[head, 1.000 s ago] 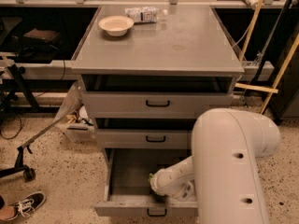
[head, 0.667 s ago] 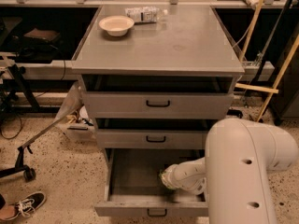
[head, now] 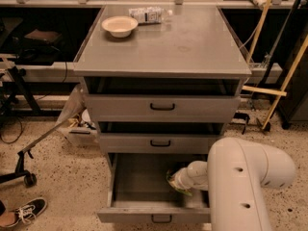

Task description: Place green rice chip bag into bottom drawer

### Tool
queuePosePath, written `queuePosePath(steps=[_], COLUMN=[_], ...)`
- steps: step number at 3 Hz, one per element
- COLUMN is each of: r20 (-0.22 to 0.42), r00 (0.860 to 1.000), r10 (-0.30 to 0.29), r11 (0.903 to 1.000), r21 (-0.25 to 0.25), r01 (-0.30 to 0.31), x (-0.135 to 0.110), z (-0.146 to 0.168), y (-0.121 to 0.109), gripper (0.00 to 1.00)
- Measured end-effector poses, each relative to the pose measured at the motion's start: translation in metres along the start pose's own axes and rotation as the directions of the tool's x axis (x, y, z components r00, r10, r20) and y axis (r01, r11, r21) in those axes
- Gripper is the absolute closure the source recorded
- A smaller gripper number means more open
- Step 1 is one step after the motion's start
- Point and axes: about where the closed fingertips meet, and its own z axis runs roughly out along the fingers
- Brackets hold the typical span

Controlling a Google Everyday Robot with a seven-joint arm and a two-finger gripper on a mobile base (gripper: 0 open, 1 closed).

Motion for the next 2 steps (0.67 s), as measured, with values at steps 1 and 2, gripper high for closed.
queuePosePath(steps=[1,2], r20=[0.034,0.035], r00=[0.999,0.999], r10=[-0.002,-0.002], r11=[0.9998,0.9998], r21=[-0.018,-0.018], r01=[0.002,0.002], x=[-0.0192,-0.0195], z=[0.0013,0.0012], y=[-0.0192,-0.0192], gripper=[0.82,0.58])
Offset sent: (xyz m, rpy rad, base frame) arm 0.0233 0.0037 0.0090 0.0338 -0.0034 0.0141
